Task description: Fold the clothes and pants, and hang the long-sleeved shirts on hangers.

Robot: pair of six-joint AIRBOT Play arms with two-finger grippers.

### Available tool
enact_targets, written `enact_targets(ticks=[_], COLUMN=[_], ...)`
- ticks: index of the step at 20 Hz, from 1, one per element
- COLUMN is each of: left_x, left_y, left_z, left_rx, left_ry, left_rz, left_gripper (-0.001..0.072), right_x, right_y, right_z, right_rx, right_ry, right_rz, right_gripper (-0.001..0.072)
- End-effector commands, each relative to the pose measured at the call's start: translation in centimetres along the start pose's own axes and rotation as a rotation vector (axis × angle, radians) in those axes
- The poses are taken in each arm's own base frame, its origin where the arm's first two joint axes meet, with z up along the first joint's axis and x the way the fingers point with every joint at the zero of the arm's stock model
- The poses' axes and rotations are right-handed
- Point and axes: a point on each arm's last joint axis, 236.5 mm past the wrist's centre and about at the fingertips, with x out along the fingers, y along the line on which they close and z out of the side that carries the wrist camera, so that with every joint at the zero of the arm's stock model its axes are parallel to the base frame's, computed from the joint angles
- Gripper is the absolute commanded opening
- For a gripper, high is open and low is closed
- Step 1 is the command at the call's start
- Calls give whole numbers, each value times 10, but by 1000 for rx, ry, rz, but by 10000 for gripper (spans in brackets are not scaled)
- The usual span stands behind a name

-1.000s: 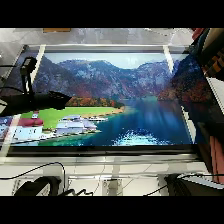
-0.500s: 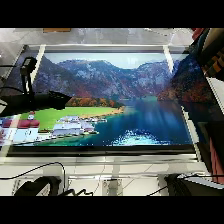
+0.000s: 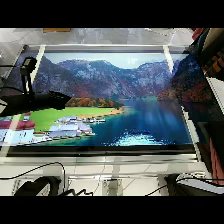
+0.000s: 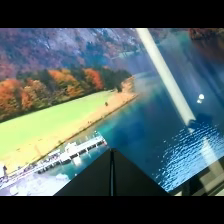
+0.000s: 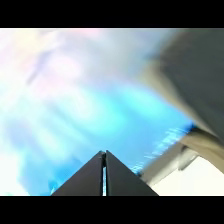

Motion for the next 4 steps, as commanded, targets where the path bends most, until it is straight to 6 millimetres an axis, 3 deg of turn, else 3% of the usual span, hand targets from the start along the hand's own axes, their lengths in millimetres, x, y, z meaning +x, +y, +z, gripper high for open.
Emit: enact_targets(ticks=[1,4], left_x=[0,0], left_y=[0,0], left_z=[0,0], left_rx=[0,0], left_ry=[1,1], left_rz=[0,0], left_gripper=[25,25], right_x=[21,31], right_y=[113,170], right_z=[-19,-36], right_rx=[-389,-665], right_ry=[-27,-102], right_rz=[107,51], right_gripper=[41,41])
